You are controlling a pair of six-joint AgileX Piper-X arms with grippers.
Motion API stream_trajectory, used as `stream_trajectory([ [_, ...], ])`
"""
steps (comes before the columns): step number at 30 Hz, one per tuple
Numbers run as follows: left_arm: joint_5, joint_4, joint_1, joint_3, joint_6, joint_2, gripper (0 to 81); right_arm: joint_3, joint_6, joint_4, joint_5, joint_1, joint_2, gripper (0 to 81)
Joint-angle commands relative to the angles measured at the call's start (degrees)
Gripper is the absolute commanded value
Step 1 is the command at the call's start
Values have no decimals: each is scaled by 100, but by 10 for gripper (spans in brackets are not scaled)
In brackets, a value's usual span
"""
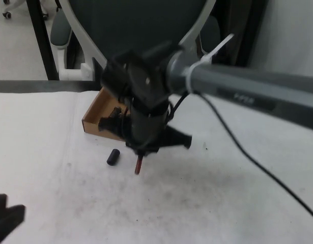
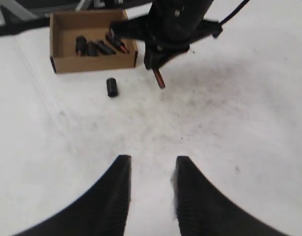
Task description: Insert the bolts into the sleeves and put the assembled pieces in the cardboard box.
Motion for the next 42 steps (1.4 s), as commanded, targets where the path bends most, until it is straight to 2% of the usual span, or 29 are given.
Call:
stream_trajectory([
  [1,151,-3,-8,-106,-315,483,291,-20,-545,256,236,-22,-426,2],
  [9,-25,29,-34,-979,-374,2263,291,274,-1384,331,408,-22,-1079,2],
  [18,-376,-15,-378,-1678,-374,4206,291,1815,-1744,-583,355,-22,-2424,2],
  [23,-335,-604,-490,-1743,-502,4708,291,2945,-1985,-1699,182,13,-3468,2],
  [30,-374,-2058,-598,-1743,-700,4805,291,4329,-2136,-2781,-87,112,-4725,2],
  [34,-355,-2166,-598,-1743,-840,5208,293,4998,-2503,-3504,-331,308,-5303,2],
  [39,-314,-2144,-598,-1851,-895,5942,389,5465,-3045,-3757,-587,668,-5740,2],
  [42,-332,-2121,-598,-2104,-895,6365,407,5584,-3120,-3757,-616,875,-5874,2],
])
